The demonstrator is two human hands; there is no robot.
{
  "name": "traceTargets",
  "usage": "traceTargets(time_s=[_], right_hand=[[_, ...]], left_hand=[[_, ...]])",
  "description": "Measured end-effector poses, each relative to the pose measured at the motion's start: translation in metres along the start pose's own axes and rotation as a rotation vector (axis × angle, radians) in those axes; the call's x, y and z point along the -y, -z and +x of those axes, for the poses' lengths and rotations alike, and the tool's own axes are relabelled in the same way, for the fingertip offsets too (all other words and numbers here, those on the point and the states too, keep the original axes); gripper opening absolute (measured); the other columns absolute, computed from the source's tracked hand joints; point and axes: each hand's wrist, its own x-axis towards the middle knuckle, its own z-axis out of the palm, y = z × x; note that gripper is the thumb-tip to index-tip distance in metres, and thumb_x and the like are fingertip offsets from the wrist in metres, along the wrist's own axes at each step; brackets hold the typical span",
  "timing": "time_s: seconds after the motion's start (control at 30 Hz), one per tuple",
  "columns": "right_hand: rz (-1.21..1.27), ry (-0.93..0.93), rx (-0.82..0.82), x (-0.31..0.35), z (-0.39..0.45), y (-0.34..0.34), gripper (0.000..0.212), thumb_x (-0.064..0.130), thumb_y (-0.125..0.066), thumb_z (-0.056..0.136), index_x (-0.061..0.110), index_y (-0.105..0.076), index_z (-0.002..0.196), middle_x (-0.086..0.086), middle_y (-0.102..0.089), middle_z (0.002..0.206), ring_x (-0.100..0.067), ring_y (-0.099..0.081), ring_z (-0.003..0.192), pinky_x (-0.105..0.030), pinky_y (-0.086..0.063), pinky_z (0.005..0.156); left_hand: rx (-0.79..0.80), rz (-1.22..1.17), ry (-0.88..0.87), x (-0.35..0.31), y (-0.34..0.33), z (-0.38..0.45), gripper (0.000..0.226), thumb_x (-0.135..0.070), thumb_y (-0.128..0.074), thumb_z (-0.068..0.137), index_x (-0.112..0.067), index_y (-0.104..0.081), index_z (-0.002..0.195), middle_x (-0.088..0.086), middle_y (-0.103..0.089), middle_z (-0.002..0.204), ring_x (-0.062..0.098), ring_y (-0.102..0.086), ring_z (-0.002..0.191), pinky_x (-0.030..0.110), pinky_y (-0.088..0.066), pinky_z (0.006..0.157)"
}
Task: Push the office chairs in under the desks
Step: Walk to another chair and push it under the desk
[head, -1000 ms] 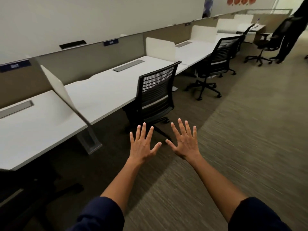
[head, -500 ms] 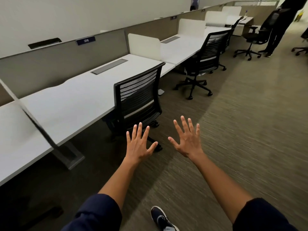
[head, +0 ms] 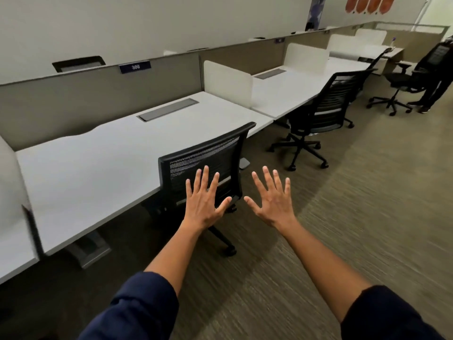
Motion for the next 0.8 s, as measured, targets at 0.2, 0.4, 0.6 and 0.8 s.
traceTargets(time_s=[0.2, 0.4, 0.6, 0.8], right_hand=[[0.04, 0.104, -0.035, -0.016, 0.107, -0.003, 0.084, 0.077, -0.017, 0.089, 0.037, 0.008, 0.158, -0.004, 0.011, 0.169, -0.031, 0.006, 0.156, -0.061, 0.006, 0.122], [0.074, 0.299, -0.012, -0.024, 0.227, -0.01, 0.086, 0.079, -0.01, 0.087, 0.036, 0.014, 0.157, -0.001, 0.02, 0.168, -0.028, 0.015, 0.155, -0.057, 0.014, 0.12], [0.044, 0.431, 0.136, -0.049, 0.3, -0.017, 0.082, 0.076, -0.011, 0.092, 0.029, -0.018, 0.159, -0.005, -0.012, 0.169, -0.028, -0.003, 0.156, -0.059, 0.006, 0.123], [0.09, 0.548, 0.108, -0.054, 0.335, -0.017, 0.069, 0.069, -0.021, 0.097, 0.022, -0.055, 0.134, -0.006, -0.057, 0.136, -0.029, -0.05, 0.129, -0.053, -0.028, 0.117]], left_hand=[[-0.167, 0.067, -0.006, 0.024, 0.017, 0.069, 0.088, -0.071, -0.026, 0.092, -0.023, -0.002, 0.162, 0.009, 0.017, 0.168, 0.027, 0.018, 0.155, 0.054, 0.009, 0.124], [-0.169, 0.107, 0.253, 0.057, 0.036, 0.145, 0.083, -0.064, -0.037, 0.098, -0.023, -0.003, 0.162, 0.007, 0.018, 0.168, 0.024, 0.018, 0.155, 0.051, 0.008, 0.125], [-0.037, 0.032, 0.463, 0.066, 0.028, 0.179, 0.082, -0.068, -0.032, 0.097, -0.02, -0.013, 0.161, 0.009, 0.001, 0.17, 0.027, -0.008, 0.156, 0.051, -0.016, 0.125], [0.006, 0.18, 0.584, 0.052, 0.02, 0.186, 0.073, -0.076, -0.021, 0.092, -0.018, -0.061, 0.073, 0.002, -0.066, 0.074, 0.025, -0.062, 0.071, 0.04, -0.051, 0.077]])
